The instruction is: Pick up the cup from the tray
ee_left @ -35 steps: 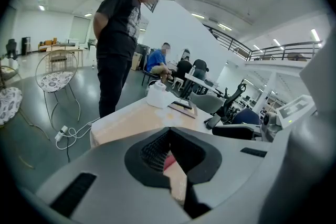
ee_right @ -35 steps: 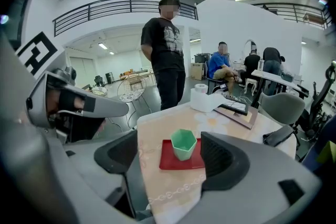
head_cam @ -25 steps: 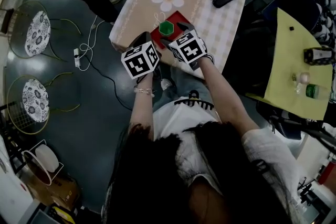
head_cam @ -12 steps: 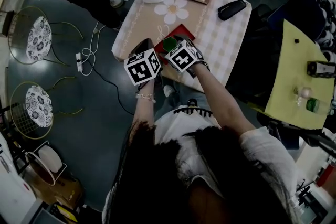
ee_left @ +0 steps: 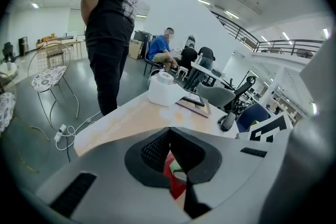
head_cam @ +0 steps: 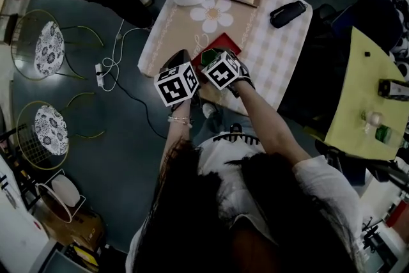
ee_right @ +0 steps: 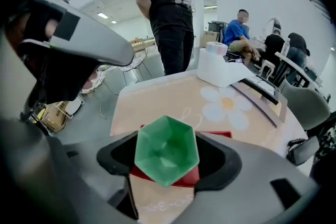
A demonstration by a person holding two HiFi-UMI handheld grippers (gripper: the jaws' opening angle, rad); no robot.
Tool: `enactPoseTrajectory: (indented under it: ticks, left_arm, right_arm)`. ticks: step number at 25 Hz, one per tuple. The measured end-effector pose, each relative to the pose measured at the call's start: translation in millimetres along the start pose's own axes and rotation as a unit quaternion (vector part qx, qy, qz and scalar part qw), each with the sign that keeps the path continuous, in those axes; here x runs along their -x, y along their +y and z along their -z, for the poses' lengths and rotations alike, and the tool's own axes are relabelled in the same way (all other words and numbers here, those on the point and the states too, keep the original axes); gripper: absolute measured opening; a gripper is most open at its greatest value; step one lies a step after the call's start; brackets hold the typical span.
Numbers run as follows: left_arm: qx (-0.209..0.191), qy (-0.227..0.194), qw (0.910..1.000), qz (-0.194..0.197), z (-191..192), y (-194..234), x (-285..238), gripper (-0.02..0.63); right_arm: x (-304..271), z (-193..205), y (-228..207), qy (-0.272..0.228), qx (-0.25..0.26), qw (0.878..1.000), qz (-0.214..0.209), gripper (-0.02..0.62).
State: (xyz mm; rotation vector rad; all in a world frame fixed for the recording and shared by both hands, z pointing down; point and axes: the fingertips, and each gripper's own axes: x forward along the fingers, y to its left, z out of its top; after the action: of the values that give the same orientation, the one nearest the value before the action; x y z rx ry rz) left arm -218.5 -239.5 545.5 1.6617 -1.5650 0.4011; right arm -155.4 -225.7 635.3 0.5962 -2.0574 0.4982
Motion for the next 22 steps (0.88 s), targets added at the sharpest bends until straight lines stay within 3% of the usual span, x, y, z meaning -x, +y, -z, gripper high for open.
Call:
enactPoseTrajectory:
  ticks: [9,22]
  left_arm:
    - [-0.019,0.004,0.9996,0.022,-3.0,-25.8,-12.5,0.009]
    - [-0.077,0.026,0.9927,0.089,10.1,-115.0,-37.4,0.009]
  right_arm:
    - [32.7,-1.4,-29.9,-0.030,-0.027,0.999,0.035,0.319]
    - [84.0,82.2,-118.6,-0.012,-0.130,0.984,0.125,0.319]
